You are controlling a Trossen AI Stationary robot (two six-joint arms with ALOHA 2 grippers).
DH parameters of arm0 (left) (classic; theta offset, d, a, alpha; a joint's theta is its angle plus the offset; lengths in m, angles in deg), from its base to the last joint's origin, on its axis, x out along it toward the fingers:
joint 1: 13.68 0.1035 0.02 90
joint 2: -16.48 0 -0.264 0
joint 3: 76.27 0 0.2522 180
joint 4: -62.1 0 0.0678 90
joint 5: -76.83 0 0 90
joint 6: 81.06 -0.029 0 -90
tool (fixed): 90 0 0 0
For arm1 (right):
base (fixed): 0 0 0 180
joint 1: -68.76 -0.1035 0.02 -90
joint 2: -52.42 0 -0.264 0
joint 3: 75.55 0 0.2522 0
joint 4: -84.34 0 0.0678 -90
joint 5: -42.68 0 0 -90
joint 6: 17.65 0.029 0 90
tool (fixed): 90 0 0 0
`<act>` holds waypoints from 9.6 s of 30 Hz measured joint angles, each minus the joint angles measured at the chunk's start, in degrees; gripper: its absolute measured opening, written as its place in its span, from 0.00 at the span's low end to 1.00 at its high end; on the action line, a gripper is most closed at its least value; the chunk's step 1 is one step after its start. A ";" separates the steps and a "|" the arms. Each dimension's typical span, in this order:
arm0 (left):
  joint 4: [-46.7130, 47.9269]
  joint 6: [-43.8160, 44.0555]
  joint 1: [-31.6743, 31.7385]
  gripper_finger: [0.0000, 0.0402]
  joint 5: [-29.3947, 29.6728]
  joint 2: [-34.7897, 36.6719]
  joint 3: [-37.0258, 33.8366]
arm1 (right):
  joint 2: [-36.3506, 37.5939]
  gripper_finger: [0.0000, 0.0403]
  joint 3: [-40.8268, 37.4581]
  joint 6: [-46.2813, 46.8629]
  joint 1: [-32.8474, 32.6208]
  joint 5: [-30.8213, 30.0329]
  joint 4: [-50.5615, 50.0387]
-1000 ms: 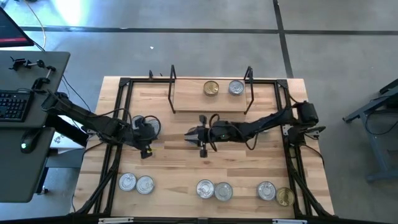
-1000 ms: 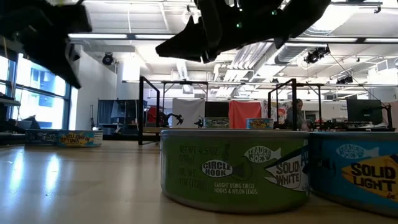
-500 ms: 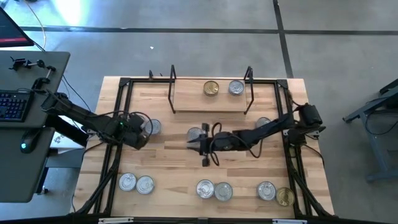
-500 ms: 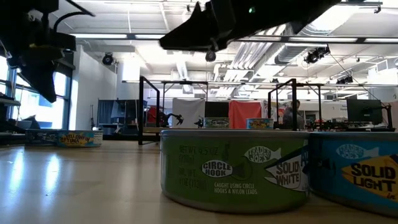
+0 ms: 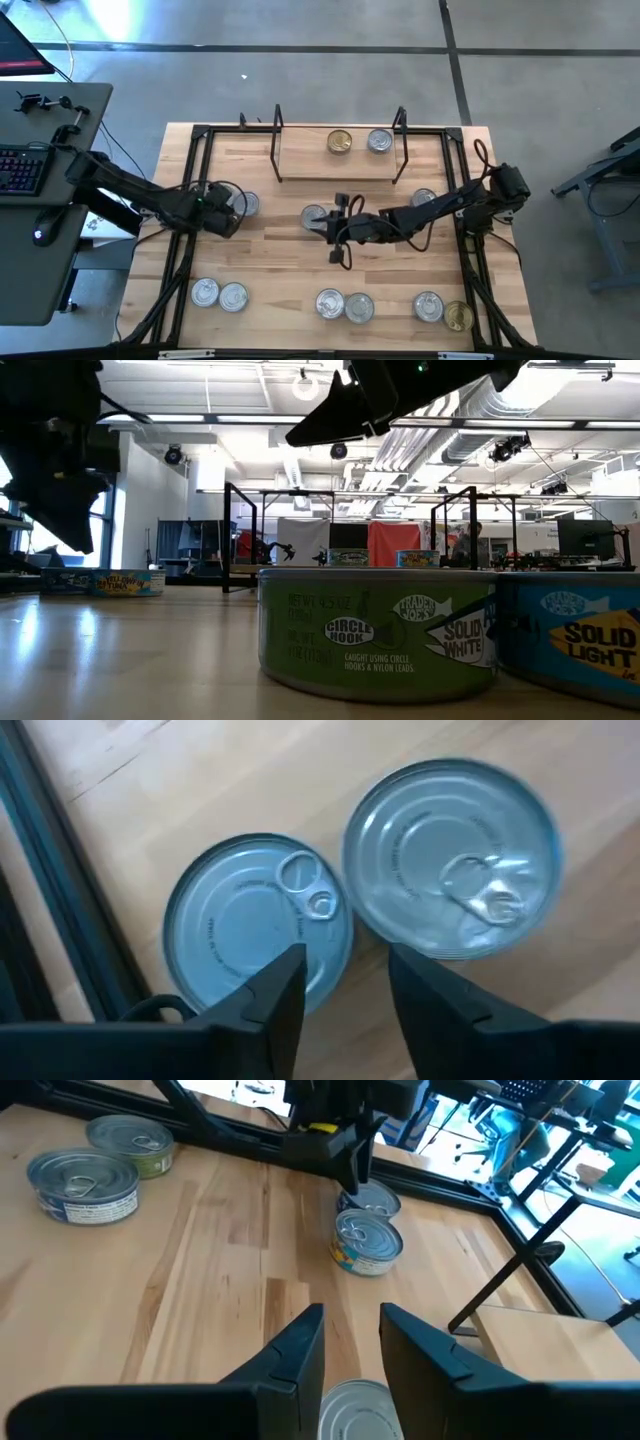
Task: Stack canned seafood by type on shelf
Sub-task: Put the top left blue tuna can on the shelf
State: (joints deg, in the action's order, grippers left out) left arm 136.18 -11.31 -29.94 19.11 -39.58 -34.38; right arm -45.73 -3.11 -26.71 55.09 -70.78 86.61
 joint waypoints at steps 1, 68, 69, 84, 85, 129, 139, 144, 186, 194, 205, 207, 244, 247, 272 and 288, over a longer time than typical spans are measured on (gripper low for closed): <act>-0.15 -0.41 0.76 0.36 -0.07 -0.20 -0.06 | 0.00 0.22 0.00 -0.05 0.00 0.00 0.02; -48.10 -61.54 -1.73 0.00 -30.02 -20.94 10.04 | -6.30 0.41 0.04 -6.45 2.14 20.47 6.85; -48.72 -61.95 -1.40 0.00 -30.04 -20.70 10.05 | -7.54 0.44 0.21 -7.47 2.68 20.95 7.94; -50.41 -64.03 4.01 0.00 -29.64 -18.25 10.06 | -13.31 0.66 4.79 -12.88 4.57 21.13 5.29; -50.42 -64.03 4.00 0.00 -29.22 -18.25 10.06 | -13.31 0.66 4.79 -12.36 4.59 21.03 4.69; -59.46 -69.91 -11.39 0.01 -4.79 -35.62 9.93 | -10.21 0.66 4.70 -9.26 -1.27 14.93 -2.13; -61.84 -66.77 -7.27 0.00 -3.94 -28.58 9.95 | -12.74 0.66 4.69 -27.19 0.95 13.72 -4.43; -62.92 -65.27 -6.59 0.00 -4.13 -27.31 9.97 | -15.21 0.66 4.68 -26.39 1.31 4.96 -0.60; -22.49 -22.09 -17.90 0.00 31.07 -14.33 0.82 | -21.95 0.30 29.67 -22.87 23.77 -10.70 -23.99; -27.80 -44.77 -16.65 0.00 14.30 -5.49 0.68 | -28.98 0.30 40.28 -20.40 26.64 -9.55 -35.10; -28.20 -39.73 -19.95 0.00 10.70 -0.99 0.68 | -29.97 0.41 40.96 -12.50 25.64 -6.72 -38.33; -29.10 -38.73 -19.95 0.00 10.91 -1.17 0.68 | -29.86 0.43 40.98 -11.88 25.64 -3.62 -38.25; -30.71 -39.99 -19.75 0.00 12.42 -1.31 0.68 | -26.08 0.34 40.81 -13.61 26.53 15.11 -46.62; -30.74 -39.99 -19.75 0.00 12.53 -1.31 0.68 | -26.03 0.20 40.79 -13.70 26.67 15.07 -46.20; -30.83 -39.87 -19.76 0.00 13.52 -1.31 0.68 | -25.51 0.06 45.76 -10.27 31.90 24.37 -49.86; -30.84 -39.99 -19.78 0.00 13.58 -1.31 0.68 | -27.18 0.00 42.29 -7.46 35.03 26.67 -42.27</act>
State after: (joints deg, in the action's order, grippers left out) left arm 105.33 -51.30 -49.71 32.69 -40.88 -33.69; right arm -72.90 39.18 -34.17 90.13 -44.10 44.33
